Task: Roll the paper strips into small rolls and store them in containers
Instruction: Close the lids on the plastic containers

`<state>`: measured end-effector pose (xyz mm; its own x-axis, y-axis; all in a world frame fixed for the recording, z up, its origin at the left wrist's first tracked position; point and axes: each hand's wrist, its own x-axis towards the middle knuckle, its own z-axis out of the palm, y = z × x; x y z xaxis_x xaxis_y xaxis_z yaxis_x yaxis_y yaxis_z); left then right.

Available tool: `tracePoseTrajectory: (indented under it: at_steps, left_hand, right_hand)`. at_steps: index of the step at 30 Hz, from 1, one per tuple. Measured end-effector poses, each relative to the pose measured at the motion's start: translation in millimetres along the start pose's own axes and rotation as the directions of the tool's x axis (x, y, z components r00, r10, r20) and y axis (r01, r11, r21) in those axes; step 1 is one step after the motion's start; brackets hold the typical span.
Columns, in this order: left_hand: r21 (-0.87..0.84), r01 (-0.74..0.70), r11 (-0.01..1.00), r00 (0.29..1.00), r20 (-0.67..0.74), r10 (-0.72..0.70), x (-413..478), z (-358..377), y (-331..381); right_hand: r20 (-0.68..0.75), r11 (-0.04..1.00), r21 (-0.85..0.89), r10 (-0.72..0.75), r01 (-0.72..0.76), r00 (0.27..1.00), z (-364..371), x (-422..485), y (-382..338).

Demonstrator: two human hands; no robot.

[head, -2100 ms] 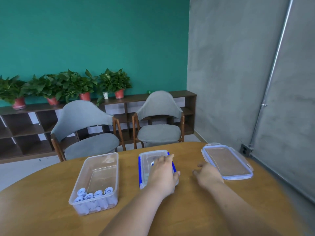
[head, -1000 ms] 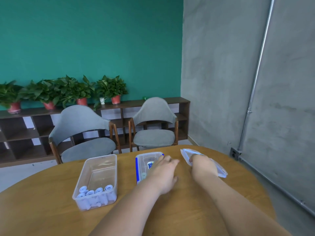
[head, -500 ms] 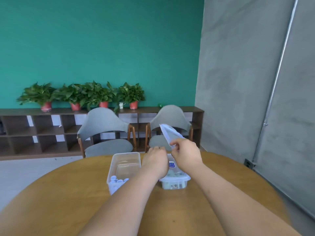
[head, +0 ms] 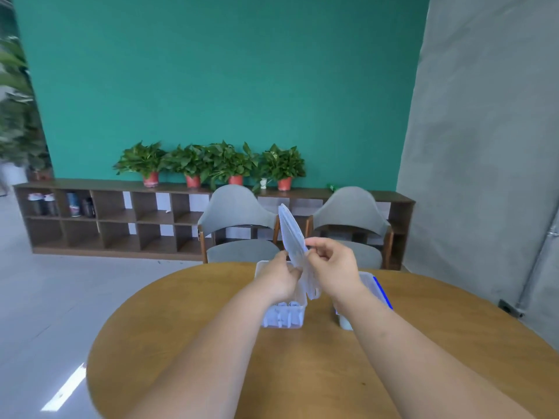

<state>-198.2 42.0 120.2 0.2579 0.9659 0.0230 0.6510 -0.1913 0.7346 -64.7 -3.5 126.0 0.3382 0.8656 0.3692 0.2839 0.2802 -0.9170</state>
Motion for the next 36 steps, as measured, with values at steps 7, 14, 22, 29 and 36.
tracePoseTrajectory:
  at_steps: [7, 14, 22, 29, 36]
  left_hand:
    - [-0.132, 0.117, 0.984, 0.989, -0.071, -0.127, 6, -12, -37]
    - [-0.544, 0.281, 0.791, 0.915, -0.097, -0.391, 24, -15, -66]
    - [-0.715, 0.208, 0.668, 0.863, -0.187, -0.469, 43, -6, -92]
    - [-0.656, 0.137, 0.742, 0.9, -0.23, -0.37, 60, -10, -113]
    - [-0.602, 0.159, 0.782, 0.922, -0.191, -0.335, 70, 1, -120]
  right_hand:
    - [0.02, 0.898, 0.42, 0.133, -0.129, 0.991, 28, -1, 4]
    - [0.07, 0.656, 0.708, 0.303, -0.261, 0.95, 33, 9, 28]
    - [-0.024, 0.744, 0.595, 0.393, -0.303, 0.919, 43, 24, 65]
    - [-0.143, 0.949, 0.038, 0.317, -0.314, 0.938, 56, 41, 113]
    - [-0.171, 0.917, -0.207, 0.308, -0.34, 0.936, 64, 58, 139]
